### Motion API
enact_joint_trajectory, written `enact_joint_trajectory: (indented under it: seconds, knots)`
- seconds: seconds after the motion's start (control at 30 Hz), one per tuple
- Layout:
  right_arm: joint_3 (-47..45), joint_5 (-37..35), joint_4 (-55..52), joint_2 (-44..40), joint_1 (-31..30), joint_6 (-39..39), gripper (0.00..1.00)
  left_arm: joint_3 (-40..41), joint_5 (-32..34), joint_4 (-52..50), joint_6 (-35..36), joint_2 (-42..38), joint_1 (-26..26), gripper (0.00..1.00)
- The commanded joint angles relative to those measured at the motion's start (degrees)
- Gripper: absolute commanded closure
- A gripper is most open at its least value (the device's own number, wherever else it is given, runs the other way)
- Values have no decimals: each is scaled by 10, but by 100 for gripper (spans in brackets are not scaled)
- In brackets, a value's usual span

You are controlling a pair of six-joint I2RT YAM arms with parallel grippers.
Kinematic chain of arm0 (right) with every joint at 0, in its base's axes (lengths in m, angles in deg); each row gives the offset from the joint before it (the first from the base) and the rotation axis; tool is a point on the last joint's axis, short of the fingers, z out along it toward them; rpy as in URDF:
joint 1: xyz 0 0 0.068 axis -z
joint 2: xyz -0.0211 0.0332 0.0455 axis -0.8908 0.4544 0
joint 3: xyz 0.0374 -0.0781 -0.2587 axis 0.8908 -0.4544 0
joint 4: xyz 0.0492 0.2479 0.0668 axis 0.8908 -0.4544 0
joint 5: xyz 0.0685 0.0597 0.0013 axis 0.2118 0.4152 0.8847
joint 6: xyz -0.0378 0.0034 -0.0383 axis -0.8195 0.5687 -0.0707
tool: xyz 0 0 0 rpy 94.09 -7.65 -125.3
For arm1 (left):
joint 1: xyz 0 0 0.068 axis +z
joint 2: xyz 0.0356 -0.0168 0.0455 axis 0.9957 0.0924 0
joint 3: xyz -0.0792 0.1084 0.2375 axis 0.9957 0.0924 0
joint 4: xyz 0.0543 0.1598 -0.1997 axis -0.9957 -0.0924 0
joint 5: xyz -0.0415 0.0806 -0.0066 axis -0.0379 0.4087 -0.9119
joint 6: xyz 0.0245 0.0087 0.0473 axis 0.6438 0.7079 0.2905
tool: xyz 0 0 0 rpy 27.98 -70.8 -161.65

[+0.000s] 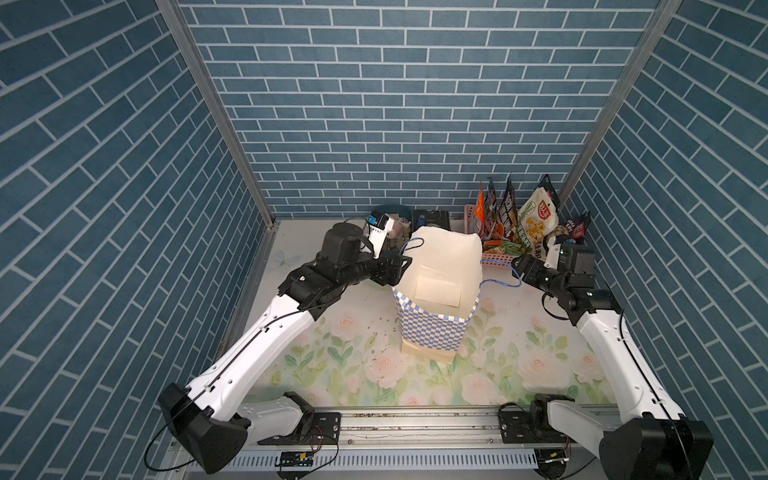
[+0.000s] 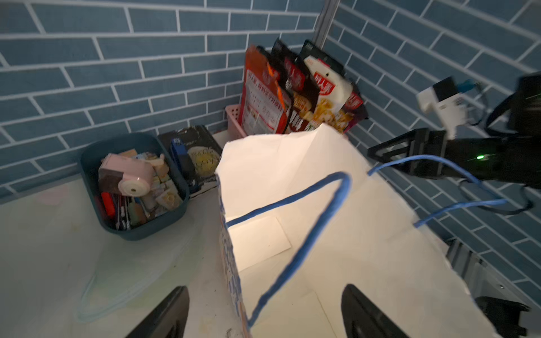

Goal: Place the condiment packets inside the bag
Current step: Move the paper bag to the center of the board.

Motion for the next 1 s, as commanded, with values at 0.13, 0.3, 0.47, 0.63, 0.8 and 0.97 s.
enact_joint_trajectory:
  seconds: [0.13, 0.3, 0.47, 0.63, 0.8, 0.97]
  knots:
    - [-1, -10, -42, -20, -3, 9, 7, -76, 96, -99, 5, 62, -19, 25]
    - [-9, -21, -44, -27, -3, 10, 7, -84, 60, -101, -4, 85, -21, 35]
    - [-9, -29, -49, -29, -3, 11, 8, -76, 56, -124, -10, 106, -21, 45]
    - [-18, -36, -47, -31, -3, 11, 8, -63, 49, -114, -24, 99, -21, 59]
    - [-30, -36, -40, -29, -3, 14, 8, -29, 39, -61, -40, 68, -21, 80]
    - [-30, -34, -35, -27, -3, 16, 8, -6, 53, -22, -67, 52, -15, 100]
